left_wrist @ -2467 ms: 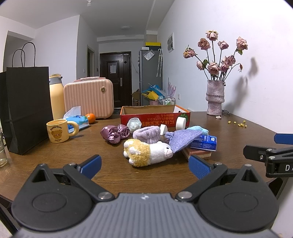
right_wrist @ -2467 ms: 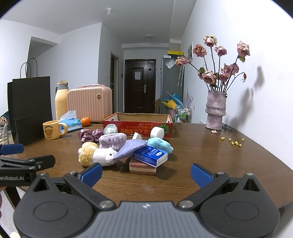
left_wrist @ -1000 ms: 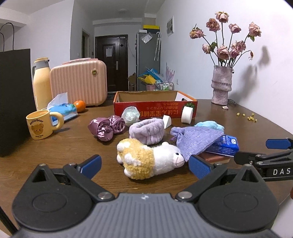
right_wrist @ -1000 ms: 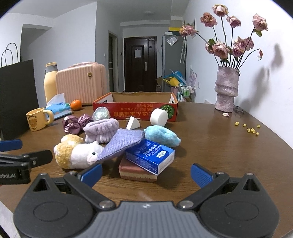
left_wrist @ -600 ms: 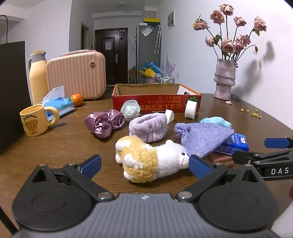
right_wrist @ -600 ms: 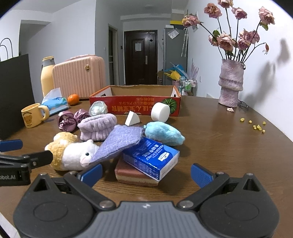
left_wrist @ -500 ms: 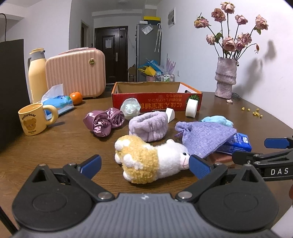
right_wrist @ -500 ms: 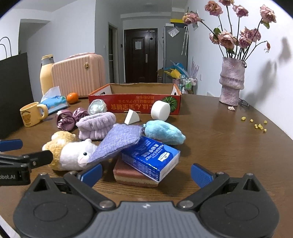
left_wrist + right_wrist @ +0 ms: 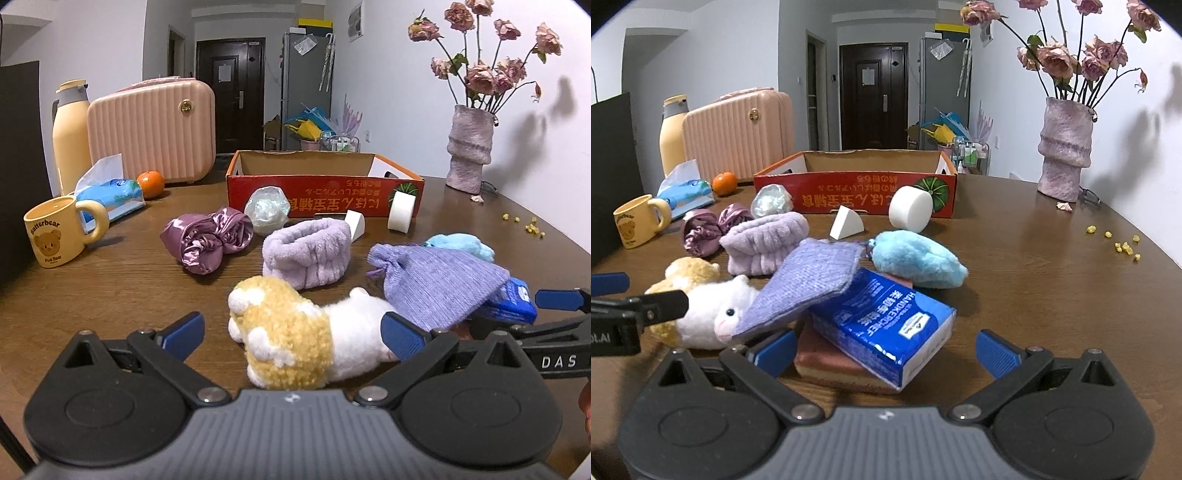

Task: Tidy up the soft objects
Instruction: 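Grasp the blue tissue pack with the right tool while the left tool grasps the plush sheep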

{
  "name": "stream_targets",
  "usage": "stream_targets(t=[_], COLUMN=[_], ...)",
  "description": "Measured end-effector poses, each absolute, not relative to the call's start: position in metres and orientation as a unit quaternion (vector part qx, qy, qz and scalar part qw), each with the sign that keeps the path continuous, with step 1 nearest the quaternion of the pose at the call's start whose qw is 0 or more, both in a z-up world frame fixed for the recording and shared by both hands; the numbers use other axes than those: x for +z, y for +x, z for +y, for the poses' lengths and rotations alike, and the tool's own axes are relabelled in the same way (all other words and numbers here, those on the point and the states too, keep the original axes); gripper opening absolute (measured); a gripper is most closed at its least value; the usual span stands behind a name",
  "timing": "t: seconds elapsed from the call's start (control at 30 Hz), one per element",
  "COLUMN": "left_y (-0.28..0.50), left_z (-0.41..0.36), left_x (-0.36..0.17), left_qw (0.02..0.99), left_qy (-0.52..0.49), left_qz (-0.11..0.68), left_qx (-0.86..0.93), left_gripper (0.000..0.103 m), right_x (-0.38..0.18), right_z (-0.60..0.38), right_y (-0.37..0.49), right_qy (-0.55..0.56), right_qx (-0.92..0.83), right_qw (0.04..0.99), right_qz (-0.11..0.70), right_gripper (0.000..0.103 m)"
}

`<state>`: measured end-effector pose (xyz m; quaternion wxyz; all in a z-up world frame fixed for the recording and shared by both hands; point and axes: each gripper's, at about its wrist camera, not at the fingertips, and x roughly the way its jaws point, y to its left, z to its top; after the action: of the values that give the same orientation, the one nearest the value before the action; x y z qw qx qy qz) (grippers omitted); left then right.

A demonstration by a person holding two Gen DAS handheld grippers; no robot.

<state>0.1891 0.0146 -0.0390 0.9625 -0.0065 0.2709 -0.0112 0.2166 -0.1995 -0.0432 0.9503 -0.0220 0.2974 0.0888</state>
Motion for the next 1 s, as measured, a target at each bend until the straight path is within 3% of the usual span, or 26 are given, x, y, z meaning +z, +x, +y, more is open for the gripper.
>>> stream_targets(t=[0.67, 0.83, 0.97, 1.0], left_y=[0.255, 0.246, 0.240, 0.238], left_z=[0.037, 0.042, 0.044, 0.045], left_x=[-0.053, -0.055, -0.057, -0.057], left_qw=[0.934, 0.936, 0.934, 0.933], left_qy=[-0.046, -0.051, -0.064, -0.068], left_qz=[0.347, 0.343, 0.348, 0.350], left_qx=[0.074, 0.067, 0.052, 0.046], left_gripper=[0.102, 0.091, 0.066, 0.063], right_x=[-0.055, -0.055, -0.055, -0.054], right_z=[-0.194, -0.193, -0.192, -0.192], right_y=[0.249, 0.247, 0.244, 0.242], right_qy=[-0.024, -0.024, -0.021, -0.021], right_qx=[0.125, 0.135, 0.134, 0.133], right_qw=[0.947, 0.947, 0.947, 0.948], right_qz=[0.295, 0.291, 0.290, 0.290], right_gripper=[0.098, 0.090, 0.087, 0.087])
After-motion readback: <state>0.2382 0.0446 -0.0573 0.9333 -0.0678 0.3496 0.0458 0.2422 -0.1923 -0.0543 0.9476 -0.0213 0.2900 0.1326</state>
